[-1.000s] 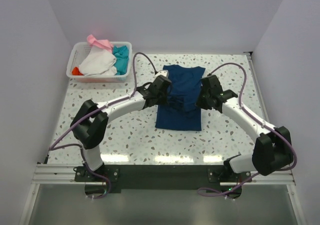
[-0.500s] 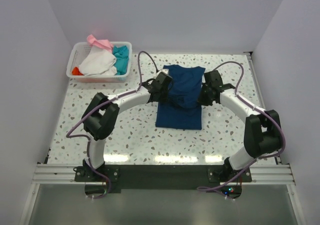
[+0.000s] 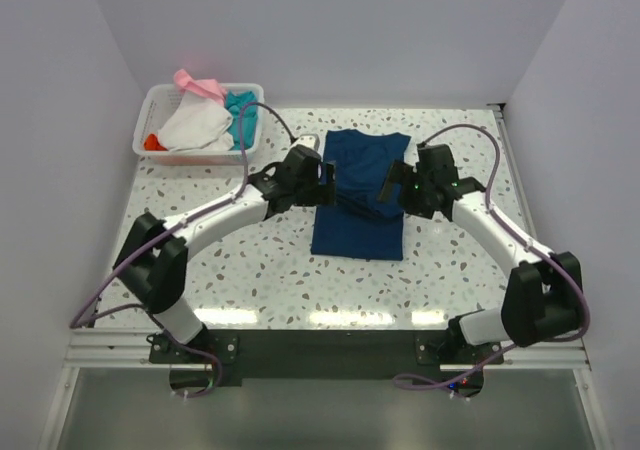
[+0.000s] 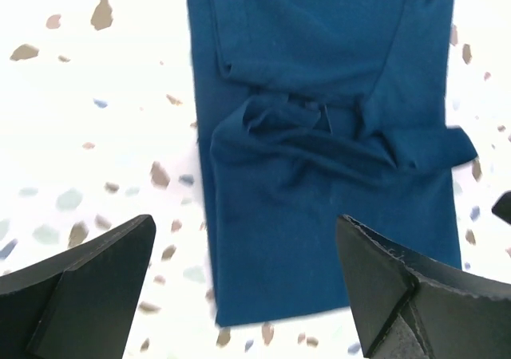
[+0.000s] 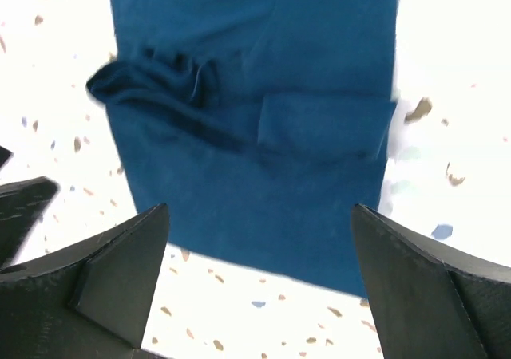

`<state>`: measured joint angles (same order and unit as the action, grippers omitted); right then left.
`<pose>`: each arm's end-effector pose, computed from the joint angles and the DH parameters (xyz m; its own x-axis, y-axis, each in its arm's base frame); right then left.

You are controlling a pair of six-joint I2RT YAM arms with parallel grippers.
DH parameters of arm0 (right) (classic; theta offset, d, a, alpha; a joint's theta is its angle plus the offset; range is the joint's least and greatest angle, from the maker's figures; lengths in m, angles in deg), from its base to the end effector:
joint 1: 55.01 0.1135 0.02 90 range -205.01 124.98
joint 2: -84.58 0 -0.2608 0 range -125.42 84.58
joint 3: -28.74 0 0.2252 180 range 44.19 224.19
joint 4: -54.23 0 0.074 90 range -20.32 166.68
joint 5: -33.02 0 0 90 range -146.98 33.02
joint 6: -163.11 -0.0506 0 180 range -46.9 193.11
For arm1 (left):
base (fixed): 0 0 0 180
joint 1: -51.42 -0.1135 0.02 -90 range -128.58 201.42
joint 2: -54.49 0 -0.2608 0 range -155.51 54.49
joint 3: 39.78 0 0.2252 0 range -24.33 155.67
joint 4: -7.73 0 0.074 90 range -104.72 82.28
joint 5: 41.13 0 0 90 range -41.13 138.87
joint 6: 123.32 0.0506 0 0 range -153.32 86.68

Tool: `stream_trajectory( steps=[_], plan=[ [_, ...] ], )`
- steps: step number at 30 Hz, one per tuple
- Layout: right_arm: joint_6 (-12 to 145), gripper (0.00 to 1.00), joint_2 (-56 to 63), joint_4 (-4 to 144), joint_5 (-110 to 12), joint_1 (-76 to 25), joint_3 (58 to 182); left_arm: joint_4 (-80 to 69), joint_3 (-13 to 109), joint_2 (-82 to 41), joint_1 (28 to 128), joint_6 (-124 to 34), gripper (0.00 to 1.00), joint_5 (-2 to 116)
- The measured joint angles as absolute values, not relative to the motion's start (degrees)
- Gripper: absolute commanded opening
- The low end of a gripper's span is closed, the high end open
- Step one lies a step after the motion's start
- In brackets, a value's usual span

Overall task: Fold and stack the t-shirts
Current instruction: Fold the tshirt

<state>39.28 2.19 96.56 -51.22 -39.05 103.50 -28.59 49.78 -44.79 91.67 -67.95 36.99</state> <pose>0.2761 0.0843 0.2469 -0.7983 0.3478 -0.4916 0.1310 0.8971 0.4220 0.2889 -0.2310 0.2440 -0.7494 -0.0942 -0.6554 0.1183 0.9548 -0.2725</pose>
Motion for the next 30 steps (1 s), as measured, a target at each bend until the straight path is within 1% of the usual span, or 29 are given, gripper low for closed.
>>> stream_trajectory(
  steps=[3, 6, 9, 12, 17, 22, 26, 30],
  plan=[
    [39.81, 0.99, 6.21, 95.7, -49.37, -37.82, 99.79, -27.63, 42.39, -36.31, 91.67, -69.42, 1.0, 37.06],
    [40.24, 0.99, 6.8, 95.33, -48.14, -35.11, 97.38, -27.65, 35.42, -29.89, 91.67, -71.43, 1.0, 36.95],
    [40.9, 0.99, 4.07, 94.54, -48.14, -30.76, 97.34, -28.81, 28.47, -25.12, 91.67, -73.72, 1.0, 36.82],
    [41.14, 0.99, -1.27, 93.89, -48.23, -27.51, 99.09, -30.29, 23.68, -22.06, 91.64, -75.84, 1.0, 36.75],
    [40.79, 0.99, -11.95, 92.05, -49.19, -27.07, 105.91, -32.13, 19.11, -17.47, 91.67, -78.68, 1.0, 36.93],
    [41.23, 0.99, -21.11, 91.16, -53.58, -27.16, 115.35, -32.22, 17.01, -14.78, 91.64, -80.3, 1.0, 37.71],
    [43.96, 0.99, -26.12, 90.19, -58.83, -27.53, 123.92, -32.35, 15.96, -14.39, 91.64, -80.78, 1.0, 38.83],
    [47.85, 0.99, -27.56, 90.48, -61.1, -28.54, 129.95, -31.32, 15.7, -14.39, 91.67, -80.78, 1.0, 40.36]
  ],
)
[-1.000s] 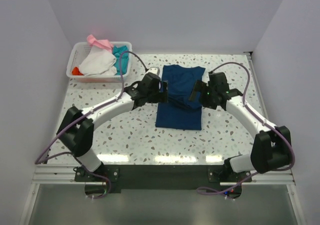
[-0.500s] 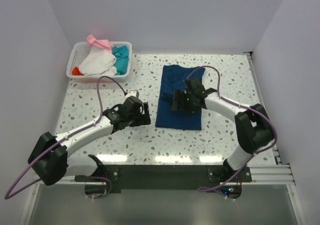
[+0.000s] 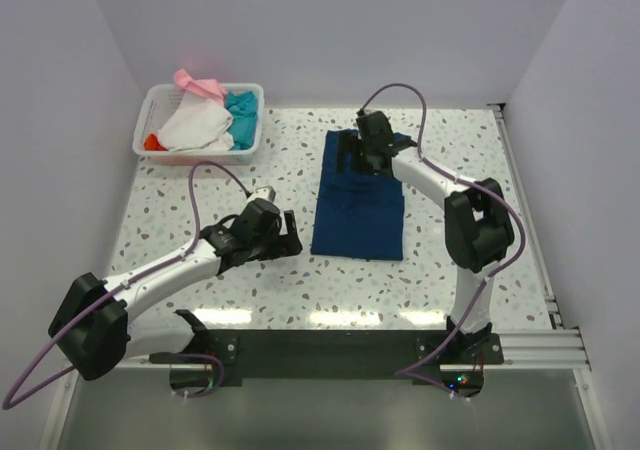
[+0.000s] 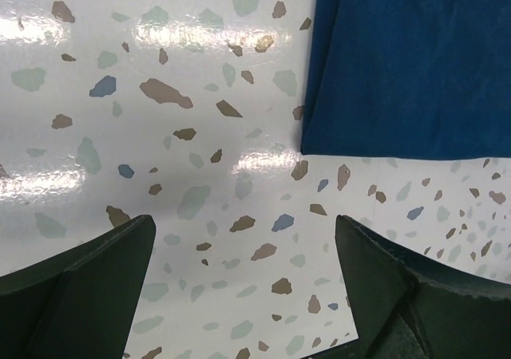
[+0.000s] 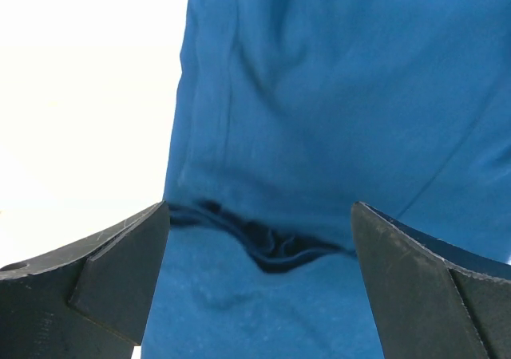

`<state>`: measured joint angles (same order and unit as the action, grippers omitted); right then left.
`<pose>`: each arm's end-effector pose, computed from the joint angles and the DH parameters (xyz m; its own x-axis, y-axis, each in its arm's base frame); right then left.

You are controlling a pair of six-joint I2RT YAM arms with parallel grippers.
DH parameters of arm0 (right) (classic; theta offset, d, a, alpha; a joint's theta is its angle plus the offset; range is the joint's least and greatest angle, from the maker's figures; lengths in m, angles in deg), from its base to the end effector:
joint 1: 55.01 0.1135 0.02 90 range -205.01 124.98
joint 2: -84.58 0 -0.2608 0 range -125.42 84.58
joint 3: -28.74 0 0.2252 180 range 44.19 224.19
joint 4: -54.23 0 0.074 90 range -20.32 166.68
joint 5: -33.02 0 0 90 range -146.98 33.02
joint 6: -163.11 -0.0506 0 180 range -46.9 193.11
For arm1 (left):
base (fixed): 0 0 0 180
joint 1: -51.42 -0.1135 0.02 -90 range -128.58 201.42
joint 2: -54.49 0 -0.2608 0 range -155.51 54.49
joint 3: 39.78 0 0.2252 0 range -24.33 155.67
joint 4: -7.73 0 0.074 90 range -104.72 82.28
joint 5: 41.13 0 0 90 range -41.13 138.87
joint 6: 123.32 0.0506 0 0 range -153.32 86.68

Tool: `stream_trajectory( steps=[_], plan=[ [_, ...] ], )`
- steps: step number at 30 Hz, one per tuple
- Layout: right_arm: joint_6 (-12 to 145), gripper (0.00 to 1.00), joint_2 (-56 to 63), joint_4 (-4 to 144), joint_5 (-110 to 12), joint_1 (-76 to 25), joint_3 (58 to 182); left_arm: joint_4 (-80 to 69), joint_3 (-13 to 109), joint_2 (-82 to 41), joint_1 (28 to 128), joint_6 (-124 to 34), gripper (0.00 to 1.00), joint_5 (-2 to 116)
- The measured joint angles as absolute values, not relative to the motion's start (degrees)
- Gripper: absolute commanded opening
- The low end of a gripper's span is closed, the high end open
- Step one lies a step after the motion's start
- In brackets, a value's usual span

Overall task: Fold and stack the t-shirts
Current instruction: Fold the tshirt

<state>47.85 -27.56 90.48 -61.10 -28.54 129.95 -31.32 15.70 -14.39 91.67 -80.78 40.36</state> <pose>0.3812 0.1857 0.2211 -0.7649 0.0946 -0.6372 -0.0823 0.9667 0.2424 0.1733 -0.1369 0.2062 -0.8292 -0.2528 -0.4985 -0.0603 0.9272 -0.3697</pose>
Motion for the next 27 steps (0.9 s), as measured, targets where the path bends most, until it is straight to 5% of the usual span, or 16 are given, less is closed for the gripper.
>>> stream_trajectory(
  steps=[5, 11, 20, 27],
  plan=[
    [50.32, 0.99, -23.63, 91.83, -62.65, -29.23, 129.71, -28.54, 15.35, -15.74, 91.67, -80.69, 1.0, 42.81],
    [46.56, 0.99, -3.12, 96.16, -64.73, -29.61, 111.61, -23.52, 15.61, -23.0, 91.73, -80.04, 0.99, 46.04],
    [38.89, 0.99, 18.78, 102.35, -67.29, -31.31, 92.51, -17.4, 19.64, -34.17, 92.1, -78.31, 0.53, 50.17],
    [37.53, 0.99, 21.01, 105.93, -70.52, -31.44, 92.36, -16.35, 20.27, -36.14, 93.55, -77.72, 0.46, 50.22]
  ],
)
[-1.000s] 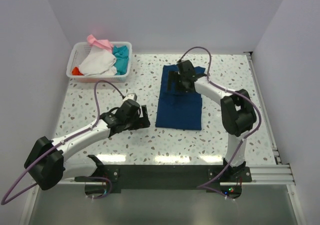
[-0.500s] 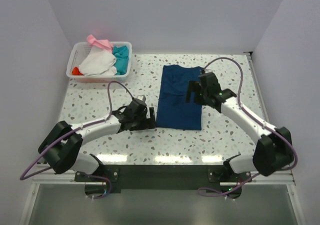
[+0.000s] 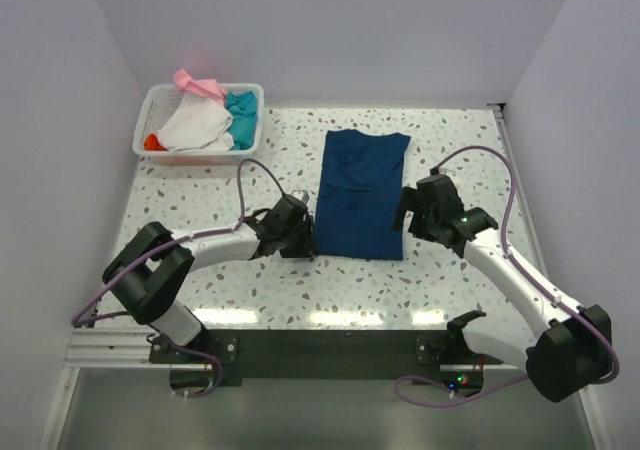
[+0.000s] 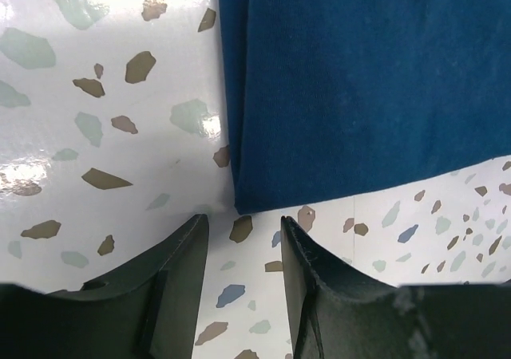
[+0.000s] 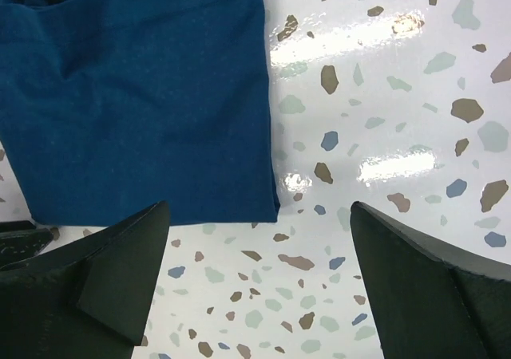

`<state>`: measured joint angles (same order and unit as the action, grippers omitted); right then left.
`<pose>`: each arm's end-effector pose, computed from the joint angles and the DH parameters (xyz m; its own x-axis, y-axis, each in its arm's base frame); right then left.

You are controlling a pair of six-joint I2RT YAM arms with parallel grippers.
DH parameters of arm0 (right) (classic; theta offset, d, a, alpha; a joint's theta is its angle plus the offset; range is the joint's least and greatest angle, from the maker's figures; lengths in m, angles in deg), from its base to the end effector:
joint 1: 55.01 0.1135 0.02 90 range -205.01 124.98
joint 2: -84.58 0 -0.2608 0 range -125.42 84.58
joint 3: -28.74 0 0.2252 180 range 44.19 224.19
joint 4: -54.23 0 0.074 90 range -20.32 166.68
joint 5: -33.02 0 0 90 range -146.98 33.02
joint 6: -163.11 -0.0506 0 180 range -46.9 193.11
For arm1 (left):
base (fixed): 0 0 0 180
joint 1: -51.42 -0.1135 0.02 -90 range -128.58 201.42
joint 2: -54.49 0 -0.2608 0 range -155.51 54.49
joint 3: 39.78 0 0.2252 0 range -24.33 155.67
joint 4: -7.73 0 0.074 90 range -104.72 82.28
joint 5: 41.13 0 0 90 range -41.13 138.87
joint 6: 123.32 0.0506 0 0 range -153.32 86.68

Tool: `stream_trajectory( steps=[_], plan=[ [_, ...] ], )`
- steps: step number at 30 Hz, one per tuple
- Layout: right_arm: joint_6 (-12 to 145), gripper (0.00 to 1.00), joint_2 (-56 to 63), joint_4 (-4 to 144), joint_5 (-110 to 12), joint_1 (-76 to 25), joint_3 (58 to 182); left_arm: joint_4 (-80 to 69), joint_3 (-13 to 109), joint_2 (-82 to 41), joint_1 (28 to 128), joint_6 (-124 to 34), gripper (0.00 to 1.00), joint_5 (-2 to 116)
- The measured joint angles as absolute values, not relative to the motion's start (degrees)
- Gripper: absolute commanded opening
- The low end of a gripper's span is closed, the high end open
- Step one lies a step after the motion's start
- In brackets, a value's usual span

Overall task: Fold and stack the t-shirts
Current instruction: Fold the tshirt

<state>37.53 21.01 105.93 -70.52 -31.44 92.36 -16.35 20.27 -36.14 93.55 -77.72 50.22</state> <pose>0.1931 0.0713 0.2506 -0.7333 0.2972 -0.6115 0.2103 0.9544 0.2117 0.2134 -0.1946 0.1581 -0.9085 -0.1214 -0.3998 0.0631 0.9061 -0.4184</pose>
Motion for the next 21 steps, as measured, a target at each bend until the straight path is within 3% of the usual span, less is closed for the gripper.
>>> stream_trajectory(
  steps=[12, 16, 21],
  plan=[
    [37.23, 0.99, 20.96, 106.63, -70.79, -31.68, 91.22, -15.54, 22.48, -39.22, 94.6, -77.85, 0.24, 49.5],
    [37.71, 0.99, 20.74, 107.35, -69.23, -31.73, 89.67, -15.49, 24.07, -40.99, 94.62, -77.55, 0.0, 49.04],
    [38.98, 0.97, 16.98, 107.7, -65.89, -31.73, 87.66, -15.49, 24.79, -41.51, 94.62, -76.43, 0.0, 48.82]
  ],
)
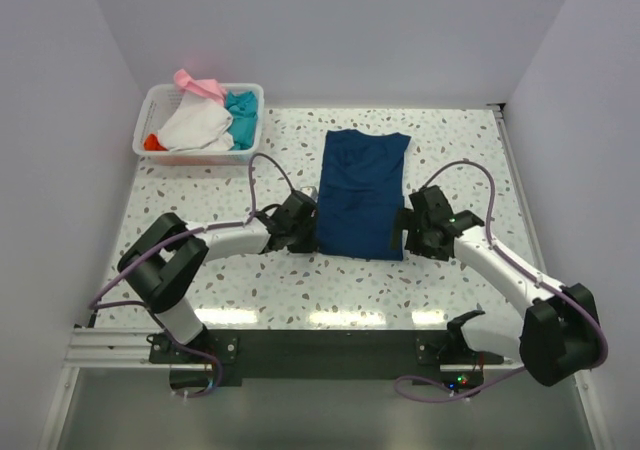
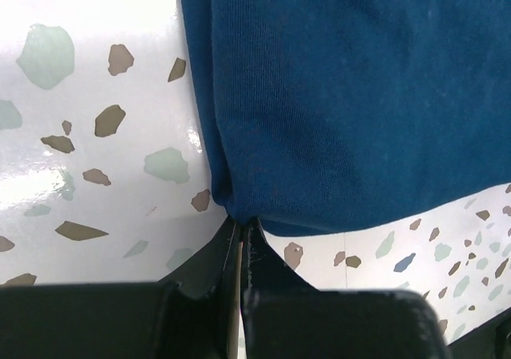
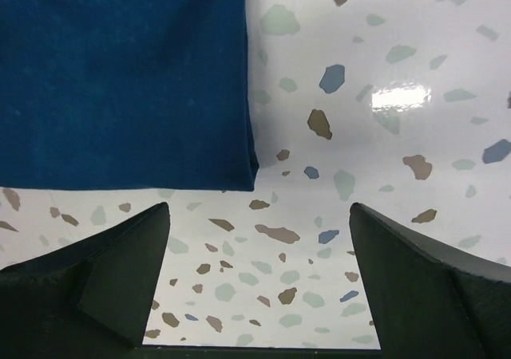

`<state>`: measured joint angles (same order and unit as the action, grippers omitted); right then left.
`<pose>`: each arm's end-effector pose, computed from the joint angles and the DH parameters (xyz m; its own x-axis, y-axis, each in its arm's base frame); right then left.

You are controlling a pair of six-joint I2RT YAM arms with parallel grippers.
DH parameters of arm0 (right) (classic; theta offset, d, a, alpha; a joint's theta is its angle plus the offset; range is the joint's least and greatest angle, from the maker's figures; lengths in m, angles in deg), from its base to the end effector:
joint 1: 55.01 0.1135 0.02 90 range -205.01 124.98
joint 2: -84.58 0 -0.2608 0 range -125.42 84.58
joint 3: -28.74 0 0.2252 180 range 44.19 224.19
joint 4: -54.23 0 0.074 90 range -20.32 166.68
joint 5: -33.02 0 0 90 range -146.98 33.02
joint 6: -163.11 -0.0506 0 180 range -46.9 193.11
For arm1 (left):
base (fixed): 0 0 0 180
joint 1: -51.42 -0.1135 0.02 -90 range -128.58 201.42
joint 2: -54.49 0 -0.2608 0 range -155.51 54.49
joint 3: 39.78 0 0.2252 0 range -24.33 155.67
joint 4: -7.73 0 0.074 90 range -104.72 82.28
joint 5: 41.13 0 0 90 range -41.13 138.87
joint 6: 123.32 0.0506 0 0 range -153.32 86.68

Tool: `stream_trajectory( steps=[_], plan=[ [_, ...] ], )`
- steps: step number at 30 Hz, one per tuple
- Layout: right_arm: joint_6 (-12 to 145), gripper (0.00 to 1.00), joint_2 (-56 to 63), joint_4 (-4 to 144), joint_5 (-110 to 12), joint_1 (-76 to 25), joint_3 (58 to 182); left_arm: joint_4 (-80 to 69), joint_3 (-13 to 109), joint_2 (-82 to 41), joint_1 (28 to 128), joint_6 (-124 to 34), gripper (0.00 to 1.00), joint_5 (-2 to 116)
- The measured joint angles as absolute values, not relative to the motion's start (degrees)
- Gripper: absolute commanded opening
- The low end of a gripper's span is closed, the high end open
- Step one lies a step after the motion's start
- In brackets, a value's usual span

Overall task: Fold and stack the t-shirts
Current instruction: Fold the tshirt

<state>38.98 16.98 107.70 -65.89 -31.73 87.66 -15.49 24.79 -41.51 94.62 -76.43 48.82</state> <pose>0.1879 0.0723 0.2110 -0.8541 0.2360 -0.4635 0.1875 0.9709 0.1488 0.2271 -0.2132 0.1538 -0.9016 -0.0908 -0.4229 0.0931 0.9140 -0.3949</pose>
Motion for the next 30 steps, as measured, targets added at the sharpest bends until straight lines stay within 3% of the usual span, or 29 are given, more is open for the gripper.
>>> stream_trajectory(
  steps=[6, 19, 23, 25, 30],
  plan=[
    [39.78, 0.61, 10.19, 104.38, -60.27, -31.9, 85.93, -14.99, 23.22, -40.22, 94.62, -75.93, 0.0, 48.82],
    [39.35, 0.39, 6.03, 98.94, -55.03, -32.16, 83.11, -14.03, 20.12, -37.69, 94.9, -76.28, 0.0, 48.53],
    [38.98, 0.19, 5.51, 96.97, -53.04, -32.25, 82.32, -14.05, 19.42, -36.92, 95.27, -76.78, 0.0, 48.05],
    [38.84, 0.03, 5.38, 96.12, -52.38, -32.27, 82.02, -14.05, 18.8, -36.4, 95.47, -77.24, 0.0, 47.92],
    [38.43, 0.0, 6.75, 94.63, -50.11, -32.1, 80.38, -14.45, 16.86, -34.17, 96.3, -78.07, 0.0, 46.92]
  ],
)
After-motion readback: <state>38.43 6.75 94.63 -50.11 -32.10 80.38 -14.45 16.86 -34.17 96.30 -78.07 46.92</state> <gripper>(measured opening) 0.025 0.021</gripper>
